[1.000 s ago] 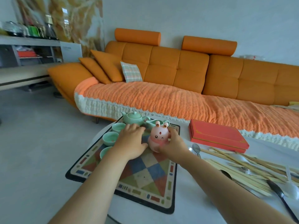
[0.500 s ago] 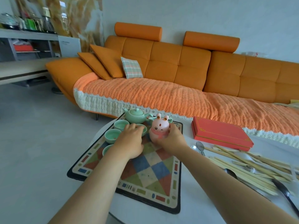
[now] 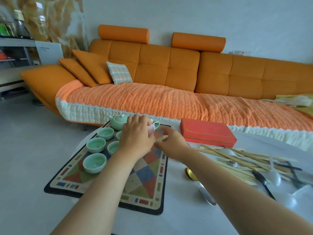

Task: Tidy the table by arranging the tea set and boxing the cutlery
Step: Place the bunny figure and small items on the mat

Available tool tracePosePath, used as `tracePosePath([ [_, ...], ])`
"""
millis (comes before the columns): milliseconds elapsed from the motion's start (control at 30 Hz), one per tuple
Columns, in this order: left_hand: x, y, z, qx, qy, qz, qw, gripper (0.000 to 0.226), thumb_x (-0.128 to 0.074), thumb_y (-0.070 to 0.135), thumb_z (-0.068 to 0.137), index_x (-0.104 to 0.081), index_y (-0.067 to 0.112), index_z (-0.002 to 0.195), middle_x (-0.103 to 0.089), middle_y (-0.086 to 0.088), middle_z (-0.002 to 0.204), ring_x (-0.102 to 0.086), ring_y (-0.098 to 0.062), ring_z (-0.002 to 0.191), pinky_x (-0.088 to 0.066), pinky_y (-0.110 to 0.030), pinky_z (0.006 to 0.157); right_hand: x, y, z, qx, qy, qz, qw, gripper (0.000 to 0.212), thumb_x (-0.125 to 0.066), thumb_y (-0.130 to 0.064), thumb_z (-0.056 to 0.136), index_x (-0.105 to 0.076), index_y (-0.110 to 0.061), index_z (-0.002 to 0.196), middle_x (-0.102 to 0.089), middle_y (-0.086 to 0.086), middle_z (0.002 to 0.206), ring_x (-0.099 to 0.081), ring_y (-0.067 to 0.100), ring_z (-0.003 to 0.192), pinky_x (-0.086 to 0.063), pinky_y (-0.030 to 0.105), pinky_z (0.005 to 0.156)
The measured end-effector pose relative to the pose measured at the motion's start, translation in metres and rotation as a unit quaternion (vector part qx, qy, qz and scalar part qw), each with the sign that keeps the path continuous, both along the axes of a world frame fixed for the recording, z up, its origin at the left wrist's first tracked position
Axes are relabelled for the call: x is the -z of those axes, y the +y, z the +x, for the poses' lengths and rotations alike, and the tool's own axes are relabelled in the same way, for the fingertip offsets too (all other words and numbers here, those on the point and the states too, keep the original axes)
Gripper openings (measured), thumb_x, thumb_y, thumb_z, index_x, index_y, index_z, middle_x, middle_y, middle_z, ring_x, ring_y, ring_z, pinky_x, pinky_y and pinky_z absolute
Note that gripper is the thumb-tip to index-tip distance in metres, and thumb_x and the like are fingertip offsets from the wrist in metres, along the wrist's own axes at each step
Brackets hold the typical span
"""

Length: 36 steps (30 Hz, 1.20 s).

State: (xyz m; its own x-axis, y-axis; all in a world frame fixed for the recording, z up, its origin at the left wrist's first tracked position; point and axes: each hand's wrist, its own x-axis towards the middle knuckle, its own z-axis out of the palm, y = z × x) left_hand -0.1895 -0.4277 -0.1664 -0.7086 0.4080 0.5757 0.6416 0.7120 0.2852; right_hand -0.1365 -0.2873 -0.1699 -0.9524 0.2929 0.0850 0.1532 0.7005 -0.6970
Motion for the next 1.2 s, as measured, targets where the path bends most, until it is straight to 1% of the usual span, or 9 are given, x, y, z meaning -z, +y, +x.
tracePosePath([
  [133,-0.008,0.043,0.027,0.062,0.003,0.031,0.998,0.020,-0.062,0.027,0.088,-0.054,0.020,0.105,-0.052,0.004,0.105,-0.045,-0.020,0.102,-0.037,-0.032,0.084,-0.017,0.052,0.043,0.018,0.044,0.016,0.999,0.050,-0.068,-0.023,0.086,-0.054,-0.023,0.134,-0.062,-0.004,0.118,-0.061,0.014,0.100,-0.050,0.028,0.087],
  [300,-0.012,0.118,0.075,0.178,-0.081,0.069,0.978,0.022,-0.062,0.025,0.089,-0.055,0.022,0.110,-0.051,0.007,0.104,-0.049,-0.015,0.101,-0.044,-0.035,0.088,-0.022,0.140,0.108,0.100,0.037,0.025,0.994,0.032,-0.066,-0.021,0.089,-0.063,-0.028,0.120,-0.064,-0.011,0.109,-0.061,0.009,0.092,-0.046,0.013,0.067],
  [433,-0.020,0.191,0.121,0.253,-0.167,0.044,0.952,0.027,-0.058,0.029,0.094,-0.052,0.028,0.119,-0.051,0.011,0.109,-0.052,-0.010,0.100,-0.046,-0.030,0.083,-0.028,0.210,0.158,0.175,0.041,0.043,0.983,0.031,-0.063,-0.020,0.090,-0.064,-0.030,0.119,-0.064,-0.010,0.112,-0.060,0.011,0.095,-0.051,0.028,0.083],
  [533,-0.026,0.245,0.148,0.295,-0.253,0.032,0.921,0.031,-0.056,0.032,0.095,-0.048,0.030,0.125,-0.053,0.010,0.110,-0.056,-0.012,0.096,-0.052,-0.039,0.082,-0.031,0.254,0.194,0.219,0.036,0.074,0.972,0.032,-0.063,-0.020,0.090,-0.063,-0.032,0.119,-0.063,-0.010,0.117,-0.060,0.012,0.099,-0.052,0.033,0.089],
  [800,-0.017,0.373,0.199,0.339,-0.269,-0.071,0.898,0.049,-0.057,0.030,0.095,-0.040,0.024,0.140,-0.048,0.003,0.132,-0.053,-0.019,0.111,-0.046,-0.035,0.093,-0.006,0.351,0.266,0.344,0.010,0.202,0.917,0.050,-0.064,-0.025,0.086,-0.052,-0.035,0.134,-0.044,0.003,0.141,-0.038,0.028,0.126,-0.036,0.038,0.104],
  [933,-0.006,0.421,0.215,0.340,-0.278,-0.109,0.892,0.060,-0.058,0.027,0.095,-0.031,0.021,0.148,-0.039,-0.002,0.147,-0.047,-0.023,0.128,-0.042,-0.036,0.102,0.006,0.381,0.278,0.357,-0.035,0.153,0.921,0.054,-0.054,-0.025,0.088,-0.044,-0.029,0.141,-0.034,0.008,0.147,-0.032,0.031,0.133,-0.033,0.039,0.105],
  [1033,0.002,0.442,0.225,0.361,-0.302,-0.139,0.872,0.077,-0.064,0.031,0.090,-0.022,0.019,0.153,-0.032,-0.005,0.155,-0.040,-0.025,0.137,-0.038,-0.039,0.107,0.012,0.389,0.280,0.317,-0.049,0.036,0.947,0.035,-0.044,-0.018,0.095,-0.057,-0.015,0.127,-0.043,0.003,0.139,-0.033,0.030,0.136,-0.033,0.031,0.106],
  [1133,0.009,0.450,0.233,0.369,-0.302,-0.138,0.868,0.080,-0.067,0.029,0.087,-0.023,0.020,0.153,-0.038,-0.005,0.153,-0.044,-0.024,0.134,-0.041,-0.037,0.104,0.014,0.389,0.283,0.314,0.023,-0.070,0.947,0.037,-0.051,-0.019,0.095,-0.053,-0.015,0.132,-0.055,0.002,0.124,-0.053,0.016,0.112,-0.042,0.022,0.092],
  [1200,0.012,0.449,0.238,0.378,-0.299,-0.111,0.869,0.064,-0.063,0.021,0.089,-0.033,0.023,0.146,-0.053,-0.005,0.139,-0.055,-0.022,0.119,-0.048,-0.035,0.092,0.016,0.387,0.284,0.321,0.060,-0.032,0.945,0.041,-0.057,-0.022,0.093,-0.052,-0.019,0.133,-0.061,0.000,0.117,-0.059,0.015,0.099,-0.049,0.027,0.081],
])
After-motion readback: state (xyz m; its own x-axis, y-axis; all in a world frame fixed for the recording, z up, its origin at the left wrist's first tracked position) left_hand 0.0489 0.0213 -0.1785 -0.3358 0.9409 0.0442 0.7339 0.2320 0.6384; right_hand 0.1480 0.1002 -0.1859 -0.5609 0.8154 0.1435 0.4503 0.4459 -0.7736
